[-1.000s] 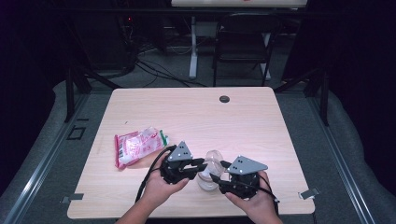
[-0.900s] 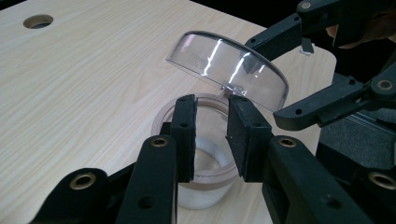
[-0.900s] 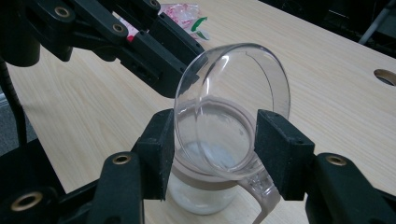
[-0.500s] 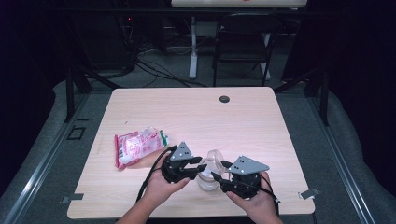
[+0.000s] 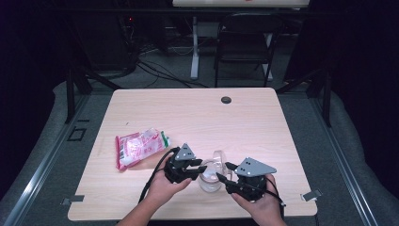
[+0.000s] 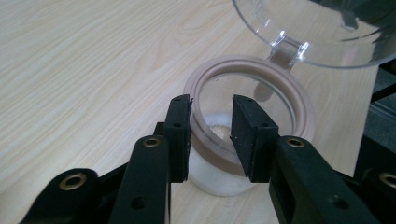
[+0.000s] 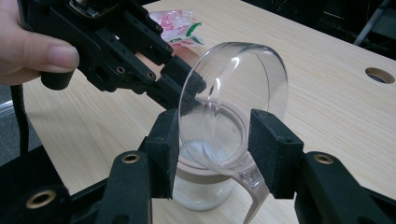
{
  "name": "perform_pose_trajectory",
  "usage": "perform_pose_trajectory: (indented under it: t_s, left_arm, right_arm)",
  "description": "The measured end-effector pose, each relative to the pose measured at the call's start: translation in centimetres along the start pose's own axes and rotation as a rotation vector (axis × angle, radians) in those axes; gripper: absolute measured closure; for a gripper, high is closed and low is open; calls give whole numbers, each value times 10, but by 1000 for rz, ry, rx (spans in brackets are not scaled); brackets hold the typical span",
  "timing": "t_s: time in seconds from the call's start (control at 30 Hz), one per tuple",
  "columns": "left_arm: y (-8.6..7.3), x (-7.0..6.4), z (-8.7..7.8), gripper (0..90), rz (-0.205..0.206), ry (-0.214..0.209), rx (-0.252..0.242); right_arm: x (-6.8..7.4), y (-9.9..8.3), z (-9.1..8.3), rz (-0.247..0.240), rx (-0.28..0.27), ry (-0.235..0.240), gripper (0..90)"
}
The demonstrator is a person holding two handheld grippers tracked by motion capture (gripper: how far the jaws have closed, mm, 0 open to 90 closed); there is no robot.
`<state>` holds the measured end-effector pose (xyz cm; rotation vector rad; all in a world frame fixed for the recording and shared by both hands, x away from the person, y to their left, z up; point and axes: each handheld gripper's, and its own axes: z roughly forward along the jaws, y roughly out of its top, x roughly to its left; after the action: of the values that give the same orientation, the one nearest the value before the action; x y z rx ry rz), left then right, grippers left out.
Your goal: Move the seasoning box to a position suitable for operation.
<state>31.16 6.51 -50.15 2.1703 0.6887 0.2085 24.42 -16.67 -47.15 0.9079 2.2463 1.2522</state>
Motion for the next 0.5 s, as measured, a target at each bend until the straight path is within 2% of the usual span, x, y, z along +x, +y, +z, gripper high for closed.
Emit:
perform_pose_trajectory:
  t_s: [0.3,0.5]
  left_arm:
    - [-3,1,1,707,2,0,0]
    - [-3,1,1,709,-3,3,-9]
  right_arm:
    - [-6,-3,-9,24,-9,-5,544]
    - [-10,-7,-15,41,9,-23,538]
